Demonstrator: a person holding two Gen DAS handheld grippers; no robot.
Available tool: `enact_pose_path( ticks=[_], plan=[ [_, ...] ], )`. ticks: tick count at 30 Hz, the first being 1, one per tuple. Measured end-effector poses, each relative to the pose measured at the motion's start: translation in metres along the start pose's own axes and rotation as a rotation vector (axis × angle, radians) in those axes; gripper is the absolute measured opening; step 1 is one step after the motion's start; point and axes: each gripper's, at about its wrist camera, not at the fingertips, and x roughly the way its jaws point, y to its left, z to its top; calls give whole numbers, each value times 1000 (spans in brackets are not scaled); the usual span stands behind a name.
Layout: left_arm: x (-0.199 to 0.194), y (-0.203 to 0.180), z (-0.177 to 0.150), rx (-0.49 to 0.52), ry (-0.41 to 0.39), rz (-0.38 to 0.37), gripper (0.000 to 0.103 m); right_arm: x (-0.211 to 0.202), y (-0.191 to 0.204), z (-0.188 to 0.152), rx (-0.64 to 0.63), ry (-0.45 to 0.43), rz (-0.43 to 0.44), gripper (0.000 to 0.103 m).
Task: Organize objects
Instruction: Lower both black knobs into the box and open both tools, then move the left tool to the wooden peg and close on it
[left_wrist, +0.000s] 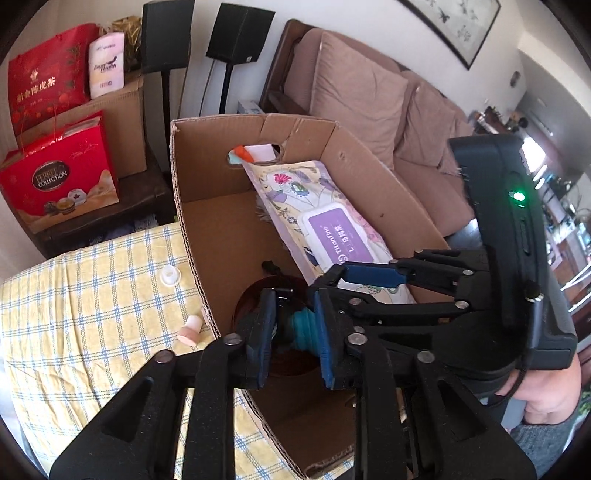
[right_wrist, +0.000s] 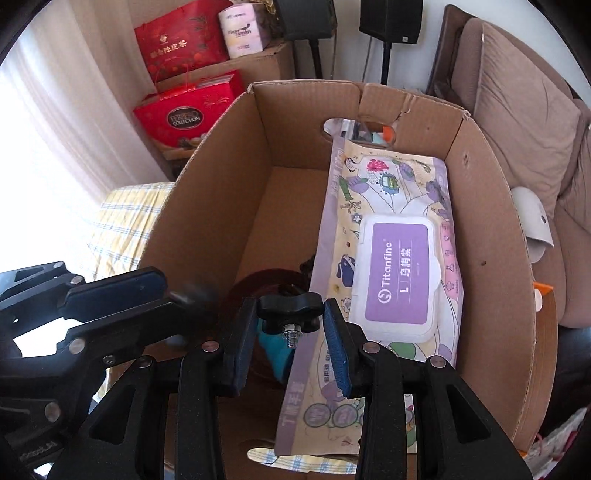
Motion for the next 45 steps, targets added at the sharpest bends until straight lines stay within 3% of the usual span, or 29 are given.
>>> enact_pose_path(
  ticks=[7,11,14,20,25,30,38,42,45],
  plan=[
    [-19,16,2,-22,-54,5,45,5,4,3,-17,0,9,36],
    [-45,30,1,-43,-118,11,66,12,14,6,-41,8,13,36],
    [-58,43,0,-65,-144,26,73,16,19,7,-41,10,16,37],
    [-65,77,-8,-123,-136,65,74,6,24,8,-39,-22,17,48],
    [-61,100,-22,-147,-120,127,75,-10,36,12,-63,-69,12,66],
    [-61,114,-35,-147,-112,176,86,-20,53,16,-89,-108,1,83],
    [-50,131,-49,-163,-82,174,94,-29,73,21,-95,-158,33,84],
    [-49,133,-53,-159,-83,182,98,-31,85,24,-101,-178,37,90],
    [-51,132,-54,-150,-95,203,101,-31,93,24,-104,-196,48,100]
  ],
)
